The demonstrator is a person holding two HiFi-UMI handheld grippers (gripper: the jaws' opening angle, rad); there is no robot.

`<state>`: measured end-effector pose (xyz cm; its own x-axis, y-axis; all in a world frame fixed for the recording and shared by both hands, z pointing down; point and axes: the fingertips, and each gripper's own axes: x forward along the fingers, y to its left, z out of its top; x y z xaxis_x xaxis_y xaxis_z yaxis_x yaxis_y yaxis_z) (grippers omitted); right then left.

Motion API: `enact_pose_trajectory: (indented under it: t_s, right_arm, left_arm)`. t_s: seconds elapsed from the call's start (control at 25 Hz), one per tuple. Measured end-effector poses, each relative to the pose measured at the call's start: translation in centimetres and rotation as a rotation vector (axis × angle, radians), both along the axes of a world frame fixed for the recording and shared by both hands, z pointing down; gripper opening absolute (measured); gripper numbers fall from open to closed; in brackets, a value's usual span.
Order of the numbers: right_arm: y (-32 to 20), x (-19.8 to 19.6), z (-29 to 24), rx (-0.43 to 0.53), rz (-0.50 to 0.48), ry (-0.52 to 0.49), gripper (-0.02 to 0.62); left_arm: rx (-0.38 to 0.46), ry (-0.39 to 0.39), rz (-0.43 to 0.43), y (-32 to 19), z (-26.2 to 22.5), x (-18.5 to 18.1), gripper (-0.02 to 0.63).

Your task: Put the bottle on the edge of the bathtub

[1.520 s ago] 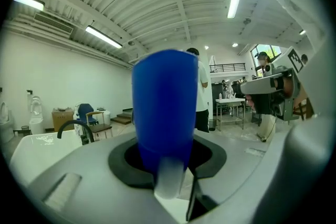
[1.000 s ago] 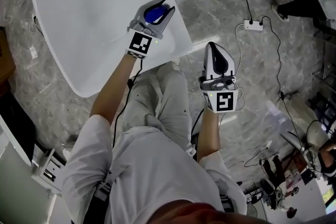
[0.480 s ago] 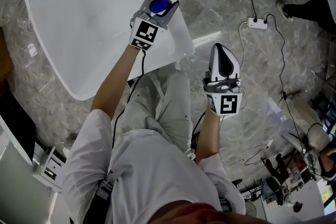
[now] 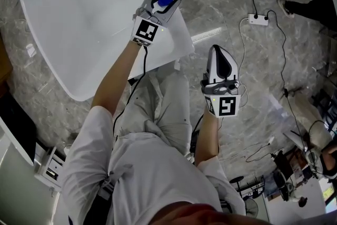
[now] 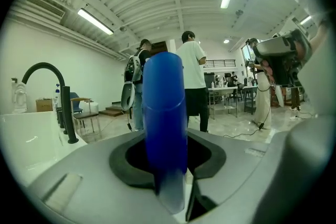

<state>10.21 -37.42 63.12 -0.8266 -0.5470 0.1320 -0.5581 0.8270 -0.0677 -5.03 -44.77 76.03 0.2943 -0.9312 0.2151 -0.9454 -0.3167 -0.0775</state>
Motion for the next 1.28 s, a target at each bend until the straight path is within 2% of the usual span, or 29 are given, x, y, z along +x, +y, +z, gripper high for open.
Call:
enact_pose_trajectory:
  t_s: [0.4, 0.56, 0.84, 1.0, 1.28]
  right_arm:
    - [0.0, 0.0, 0.1, -0.013, -0.003, 0.007, 0.002]
    - [0.3, 0.3, -0.3, -0.02, -0.008, 0.006, 0.002]
    - [1.4, 0.8, -1.7, -0.044, -0.005, -0.003, 0.002]
    - [2.1, 1.1, -3.3, -0.038, -0.002, -0.002, 0.002]
    - [3.2, 1.1, -7.8, -0.012, -0.003, -0.017, 0.002]
  left_arm:
    - [-0.017, 0.008, -0.002, -0.1, 0.3, 0.0, 0.148]
    - [-0.053, -0.011, 0.016, 0.4, 1.1, 0.7, 0.251]
    - [-0.067, -0.03, -0.006, 1.7, -0.3, 0.3, 0.449]
    - [-0.059, -0.041, 0.015, 2.4, -2.4, 0.6, 0.476]
    - [-0.04, -0.049, 0.023, 3.8, -7.4, 1.0, 0.476]
